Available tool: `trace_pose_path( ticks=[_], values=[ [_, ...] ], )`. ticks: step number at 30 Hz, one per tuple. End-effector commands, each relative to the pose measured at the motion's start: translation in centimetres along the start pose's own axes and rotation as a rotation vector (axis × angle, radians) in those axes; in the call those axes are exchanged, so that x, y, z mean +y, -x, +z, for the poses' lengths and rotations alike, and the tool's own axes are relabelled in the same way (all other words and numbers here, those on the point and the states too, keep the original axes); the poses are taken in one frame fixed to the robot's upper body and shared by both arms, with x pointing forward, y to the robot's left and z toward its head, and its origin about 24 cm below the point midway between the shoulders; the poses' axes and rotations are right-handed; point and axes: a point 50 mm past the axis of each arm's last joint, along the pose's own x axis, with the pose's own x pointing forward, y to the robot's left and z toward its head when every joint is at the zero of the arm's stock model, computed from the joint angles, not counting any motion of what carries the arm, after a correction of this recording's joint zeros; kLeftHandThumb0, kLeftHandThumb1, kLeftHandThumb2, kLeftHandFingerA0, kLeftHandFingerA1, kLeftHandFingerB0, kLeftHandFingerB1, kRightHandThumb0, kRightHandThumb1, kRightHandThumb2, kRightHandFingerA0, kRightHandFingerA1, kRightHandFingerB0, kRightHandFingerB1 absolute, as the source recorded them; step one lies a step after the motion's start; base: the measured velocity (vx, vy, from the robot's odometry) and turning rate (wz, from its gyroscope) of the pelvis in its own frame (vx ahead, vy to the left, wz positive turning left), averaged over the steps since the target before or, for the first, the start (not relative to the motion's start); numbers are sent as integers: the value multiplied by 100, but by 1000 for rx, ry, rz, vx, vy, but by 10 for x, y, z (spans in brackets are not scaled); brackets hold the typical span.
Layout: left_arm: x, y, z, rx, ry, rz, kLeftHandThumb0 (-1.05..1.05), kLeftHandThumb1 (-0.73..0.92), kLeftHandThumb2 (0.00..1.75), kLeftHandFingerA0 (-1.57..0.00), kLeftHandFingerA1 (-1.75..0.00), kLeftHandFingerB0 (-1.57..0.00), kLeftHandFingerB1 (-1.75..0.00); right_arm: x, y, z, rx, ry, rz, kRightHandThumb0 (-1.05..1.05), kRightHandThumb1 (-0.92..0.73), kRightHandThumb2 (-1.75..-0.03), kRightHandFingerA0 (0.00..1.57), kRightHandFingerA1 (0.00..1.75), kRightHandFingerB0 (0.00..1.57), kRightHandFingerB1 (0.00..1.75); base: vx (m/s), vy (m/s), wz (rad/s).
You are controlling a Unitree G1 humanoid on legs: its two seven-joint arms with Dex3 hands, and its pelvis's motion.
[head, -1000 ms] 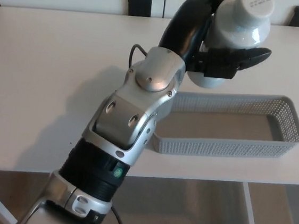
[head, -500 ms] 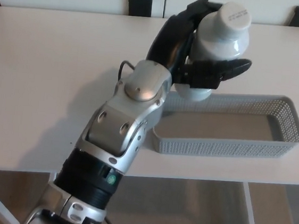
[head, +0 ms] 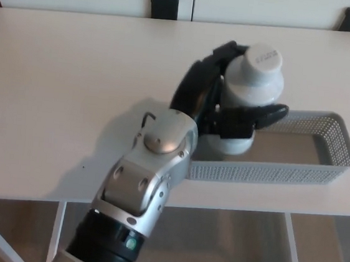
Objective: The robot walk up to a desk on which a bottle is kept on the left hand side and a container is kept on the right hand side. The robot uses its left hand to pick up the bottle and places it in the container.
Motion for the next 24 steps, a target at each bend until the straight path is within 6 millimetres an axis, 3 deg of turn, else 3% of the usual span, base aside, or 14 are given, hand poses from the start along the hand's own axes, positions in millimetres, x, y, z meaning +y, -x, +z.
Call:
trace_pose_path(
  ticks=[1, 11, 12, 13, 14, 15, 16, 17, 18, 21, 22, 23, 24],
  values=[
    [-1, 3, 3, -22, 39, -29, -18, 76, 73, -119, -112, -84, -104, -4, 1, 0, 13, 19, -4, -38, -57, -56, 51, 55, 48, 47, 0, 0, 0],
    [3, 3, 4, -8, 47, -26, -18, 78, 70, -118, -113, -82, -101, -3, -2, 2, 16, -3, 0, -37, -58, -58, 47, 52, 46, 47, 0, 0, 0],
    [5, 3, 4, -4, 54, -18, -24, 76, 62, -114, -84, -80, -62, -3, -2, 4, 18, -10, 5, -35, -59, -58, 47, 52, 46, 47, 0, 0, 0],
    [6, 3, 3, -3, 58, -11, -24, 76, 62, -114, -84, -80, -62, -3, -2, 4, 20, -13, 7, -35, -59, -58, 47, 52, 46, 47, 0, 0, 0],
    [8, 3, 3, 22, 46, -47, -71, 57, 61, -5, -20, -8, -21, -3, -4, 6, 21, -12, 8, -33, -60, -57, 47, 53, 47, 48, 0, 0, 0],
    [9, 3, 3, 42, 37, -75, -71, 57, 61, -5, -20, -8, -21, -3, -5, 6, 22, -11, 9, -33, -60, -57, 47, 53, 47, 48, 0, 0, 0],
    [11, 3, 2, 55, 38, -96, -76, 48, 86, 0, -10, -2, -15, -3, -6, 7, 23, -9, 8, -34, -60, -58, 48, 54, 49, 48, 0, 0, 0],
    [11, 3, 2, 55, 38, -96, -76, 48, 86, 0, -10, -2, -15, -3, -6, 7, 23, -9, 8, -34, -60, -58, 48, 54, 49, 48, 0, 0, 0],
    [14, 4, 0, 70, 35, -108, -86, 51, 88, 0, 0, 0, -2, -3, -8, 7, 26, -1, 9, -35, -58, -56, 50, 54, 51, 49, 0, 0, 0],
    [20, 3, 0, 81, 18, -108, -88, 53, 88, 0, 0, 0, 0, -4, -9, 8, 27, 7, 9, -35, -58, -56, 50, 53, 51, 48, 0, 0, 0],
    [25, 3, 1, 82, 5, -109, -82, 62, 59, 0, 0, 0, 0, -4, -10, 9, 25, 12, 9, -36, -58, -56, 50, 54, 51, 49, 0, 0, 0],
    [27, 3, 2, 81, 2, -110, -82, 62, 59, 0, 0, 0, 0, -4, -10, 9, 23, 15, 10, -36, -58, -56, 50, 54, 51, 49, 0, 0, 0],
    [30, 2, 4, 80, -5, -112, -90, 54, 90, 0, 0, 0, 0, -5, -10, 9, 22, 11, 13, -36, -58, -56, 49, 54, 50, 49, 0, 0, 0]
  ],
)
